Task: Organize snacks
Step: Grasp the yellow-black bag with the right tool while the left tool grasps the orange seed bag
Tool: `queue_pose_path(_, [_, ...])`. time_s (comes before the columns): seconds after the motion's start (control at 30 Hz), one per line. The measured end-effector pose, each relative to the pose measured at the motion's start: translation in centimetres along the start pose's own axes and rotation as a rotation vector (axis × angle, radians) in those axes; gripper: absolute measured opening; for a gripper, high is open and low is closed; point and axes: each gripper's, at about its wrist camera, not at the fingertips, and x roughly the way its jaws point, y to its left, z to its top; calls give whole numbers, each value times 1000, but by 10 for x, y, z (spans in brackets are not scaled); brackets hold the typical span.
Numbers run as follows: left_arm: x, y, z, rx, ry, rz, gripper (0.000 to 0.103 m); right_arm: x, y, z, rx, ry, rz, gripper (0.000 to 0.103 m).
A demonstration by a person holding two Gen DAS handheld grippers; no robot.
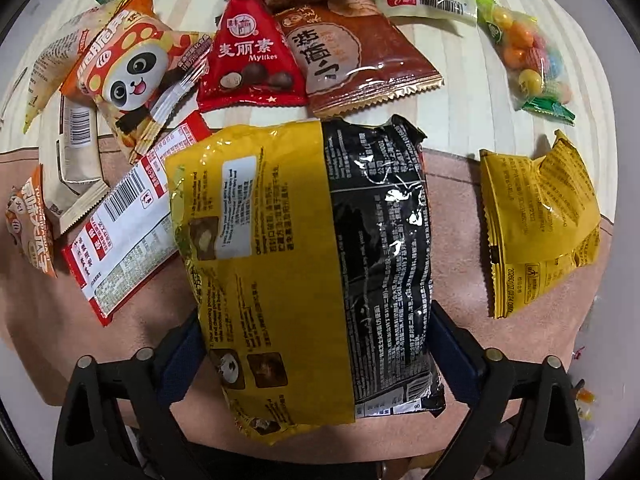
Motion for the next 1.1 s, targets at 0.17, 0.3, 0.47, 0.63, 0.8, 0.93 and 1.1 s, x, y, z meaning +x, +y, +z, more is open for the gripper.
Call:
queue_pose_path(0.17, [41,-32,4,286,60,-70,103,-5,-6,-4,14,32,39,96])
queue_pose_path(0.3, [60,-47,10,371,64,-95,92,-20,-16,1,37,78,77,96])
queue_pose_path(0.47, [63,-25,13,88,98,-247,61,-19,-30,4,67,74,104,94])
queue_pose_path(0.63, [82,25,-26,-490,298,-480,58,-20,-60,4,252,145,331,93])
queue_pose_path(0.8, [92,47,-57,-698,314,-612,59,-21,-59,7,211,176,432,97])
queue_pose_path(0.93, [85,45,-54,-591,311,-601,67,-32,-43,7,131,125,297,101])
queue_pose_path(1.1, [73,25,-51,-336,303,-520,69,-31,-36,9,112,140,211,101])
